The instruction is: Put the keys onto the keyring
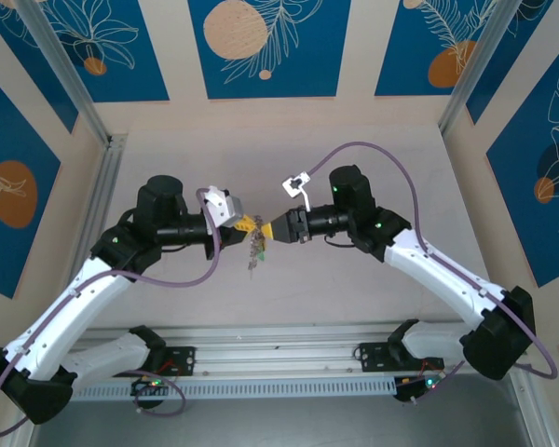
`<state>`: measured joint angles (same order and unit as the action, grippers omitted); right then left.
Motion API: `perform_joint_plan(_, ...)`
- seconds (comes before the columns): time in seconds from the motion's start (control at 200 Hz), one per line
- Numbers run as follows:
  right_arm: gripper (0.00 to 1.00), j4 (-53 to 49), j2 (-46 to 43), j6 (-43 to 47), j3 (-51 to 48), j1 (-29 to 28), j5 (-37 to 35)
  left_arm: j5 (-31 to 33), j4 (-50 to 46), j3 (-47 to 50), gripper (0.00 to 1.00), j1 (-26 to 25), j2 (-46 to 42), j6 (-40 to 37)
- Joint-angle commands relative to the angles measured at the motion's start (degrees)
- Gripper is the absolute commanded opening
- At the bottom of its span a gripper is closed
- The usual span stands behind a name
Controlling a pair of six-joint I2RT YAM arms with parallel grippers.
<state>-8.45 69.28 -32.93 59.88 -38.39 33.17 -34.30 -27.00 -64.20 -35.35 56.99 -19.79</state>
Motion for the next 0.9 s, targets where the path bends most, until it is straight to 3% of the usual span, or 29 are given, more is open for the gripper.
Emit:
perform_joint_plan(0.0, 0.44, -10.51, -4.58, 8.17, 1.82, -0.56, -6.97, -2.49, 4.09, -0.45, 0.00, -0.34, -1.42, 1.48)
perform_joint_plan(0.2, 0.43, -12.97, -13.96, 20.70, 0.42, -4.70, -15.06, -7.20, 3.84, -2.30, 0.00, -0.35, -0.93, 3.22)
perform_joint_plan(0.33, 0.33, -11.36, -17.13, 27.18, 1.03, -8.08, -16.47, -12.37, 5.79, -2.98, 0.00, -0.27, -0.70, 5.72)
perform_joint_plan(0.555, 0.30, -7.11, -17.25, 33.98, 2.18, -10.30, -13.38, -21.75, 15.09, -1.68, 0.00, -0.10, -1.62, 14.18)
perform_joint_plan(0.89, 0.29, 1.59, -15.50, 34.68, 4.28, -10.39, -7.02, -24.84, 27.15, 1.48, 0.00, -0.08, -3.64, 23.05)
